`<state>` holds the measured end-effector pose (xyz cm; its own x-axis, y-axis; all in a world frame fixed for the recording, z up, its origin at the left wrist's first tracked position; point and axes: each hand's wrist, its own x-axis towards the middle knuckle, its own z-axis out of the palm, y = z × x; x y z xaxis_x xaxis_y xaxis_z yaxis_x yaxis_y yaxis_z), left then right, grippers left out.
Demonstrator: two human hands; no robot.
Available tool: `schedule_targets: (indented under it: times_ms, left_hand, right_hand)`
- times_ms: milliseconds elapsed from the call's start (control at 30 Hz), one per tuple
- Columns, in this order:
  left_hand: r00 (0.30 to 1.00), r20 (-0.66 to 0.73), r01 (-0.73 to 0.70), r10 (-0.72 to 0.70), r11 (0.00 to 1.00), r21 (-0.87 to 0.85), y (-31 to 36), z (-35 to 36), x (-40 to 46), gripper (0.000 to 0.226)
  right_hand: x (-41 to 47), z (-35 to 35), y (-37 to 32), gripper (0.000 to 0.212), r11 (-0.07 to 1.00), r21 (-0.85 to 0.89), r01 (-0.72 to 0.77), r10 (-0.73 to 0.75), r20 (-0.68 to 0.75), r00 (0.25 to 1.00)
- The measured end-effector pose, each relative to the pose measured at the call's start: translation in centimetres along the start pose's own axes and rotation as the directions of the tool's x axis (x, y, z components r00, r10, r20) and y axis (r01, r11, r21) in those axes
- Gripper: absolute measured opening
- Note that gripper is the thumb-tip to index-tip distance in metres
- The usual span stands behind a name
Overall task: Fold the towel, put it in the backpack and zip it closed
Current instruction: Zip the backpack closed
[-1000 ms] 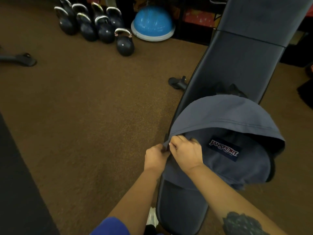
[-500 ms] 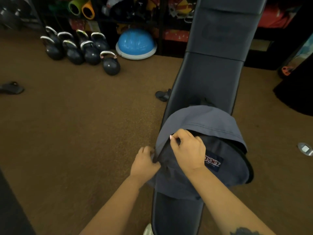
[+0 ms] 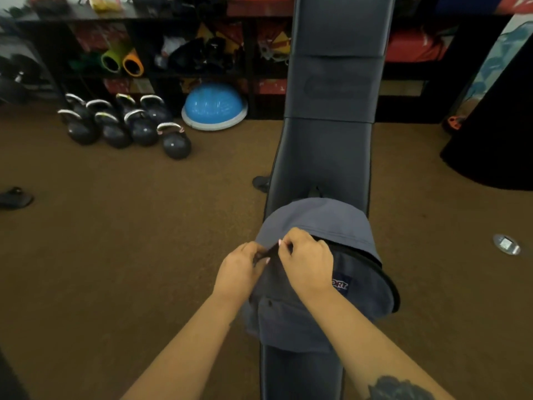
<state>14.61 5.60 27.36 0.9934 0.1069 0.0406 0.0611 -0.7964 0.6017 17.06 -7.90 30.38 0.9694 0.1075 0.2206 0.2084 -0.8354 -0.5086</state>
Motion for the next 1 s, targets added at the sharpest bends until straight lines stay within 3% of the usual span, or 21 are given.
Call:
schedule_targets:
  times_ms: [200, 400, 500, 600, 700, 867, 1000]
  left_hand:
    - [0.999, 0.028, 0.031, -0.031, 0.999, -0.010, -0.6, -0.5, 0.2, 0.016]
    - [0.995, 0.094, 0.028, -0.034, 0.997, 0.070, -0.5, -1.0, 0.6, 0.014]
    - [0.992, 0.119, -0.069, 0.049, 0.982, 0.174, 1.7, -1.0, 1.1, 0.029]
    - [0.959, 0.103, -0.280, 0.265, 0.940, 0.195, 5.4, -0.2, 2.1, 0.042]
    - [0.895, 0.124, -0.446, 0.429, 0.866, 0.227, 8.7, 1.1, 3.3, 0.034]
    - [0.858, 0.188, -0.511, 0.477, 0.829, 0.227, 10.0, 1.5, 4.7, 0.021]
    - [0.867, 0.186, -0.496, 0.462, 0.834, 0.242, 9.7, 0.9, 4.9, 0.015]
  right_hand:
    - [-0.2, -2.4, 2.8, 0.019, 0.988, 0.083, -0.134, 0.139, -0.057, 0.989]
    - [-0.6, -4.5, 5.8, 0.018, 0.915, 0.202, -0.348, 0.375, -0.113, 0.920]
    - [-0.7, -4.7, 6.0, 0.019, 0.886, 0.257, -0.385, 0.422, -0.104, 0.901]
    - [-0.7, -4.7, 5.7, 0.019, 0.876, 0.282, -0.392, 0.435, -0.106, 0.894]
    - [-0.8, -4.6, 5.1, 0.017, 0.862, 0.319, -0.394, 0.443, -0.094, 0.892]
    - [-1.2, -4.9, 6.0, 0.017, 0.842, 0.341, -0.417, 0.467, -0.077, 0.881]
    - [-1.5, -5.6, 7.6, 0.018, 0.756, 0.431, -0.493, 0.588, -0.118, 0.800]
